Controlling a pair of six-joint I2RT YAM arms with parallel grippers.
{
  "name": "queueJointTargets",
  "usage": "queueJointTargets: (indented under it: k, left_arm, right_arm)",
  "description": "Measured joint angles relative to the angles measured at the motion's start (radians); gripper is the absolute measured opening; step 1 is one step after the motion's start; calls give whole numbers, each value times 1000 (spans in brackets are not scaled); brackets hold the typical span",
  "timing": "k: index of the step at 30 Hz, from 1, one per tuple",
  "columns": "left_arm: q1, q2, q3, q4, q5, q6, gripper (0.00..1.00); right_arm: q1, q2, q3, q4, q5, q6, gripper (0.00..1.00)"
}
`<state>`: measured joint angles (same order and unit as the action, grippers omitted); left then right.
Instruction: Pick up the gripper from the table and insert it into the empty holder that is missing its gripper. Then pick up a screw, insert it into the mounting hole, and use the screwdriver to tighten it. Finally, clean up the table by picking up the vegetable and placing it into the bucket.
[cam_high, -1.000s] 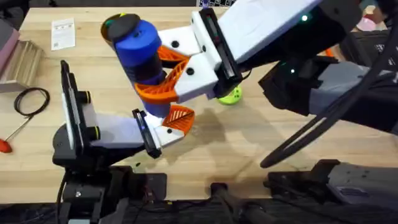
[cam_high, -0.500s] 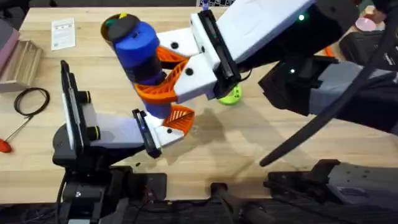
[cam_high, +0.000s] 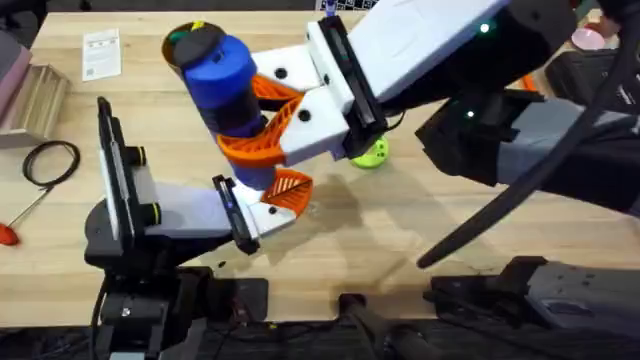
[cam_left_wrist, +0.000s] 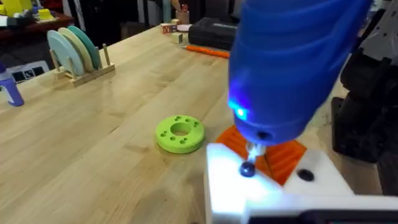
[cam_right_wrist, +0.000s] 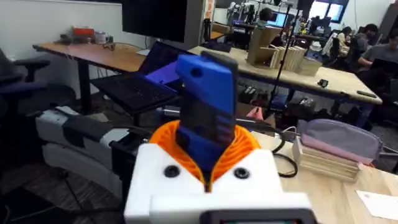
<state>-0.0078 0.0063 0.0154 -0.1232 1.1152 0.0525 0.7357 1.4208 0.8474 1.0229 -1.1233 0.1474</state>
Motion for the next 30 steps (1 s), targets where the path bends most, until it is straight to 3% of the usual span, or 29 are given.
queueJointTargets:
  k: [30]
  left_arm:
    - [0,0,0,0,1,0,4]
  right_arm:
    - [3,0,0,30,4,-14,20]
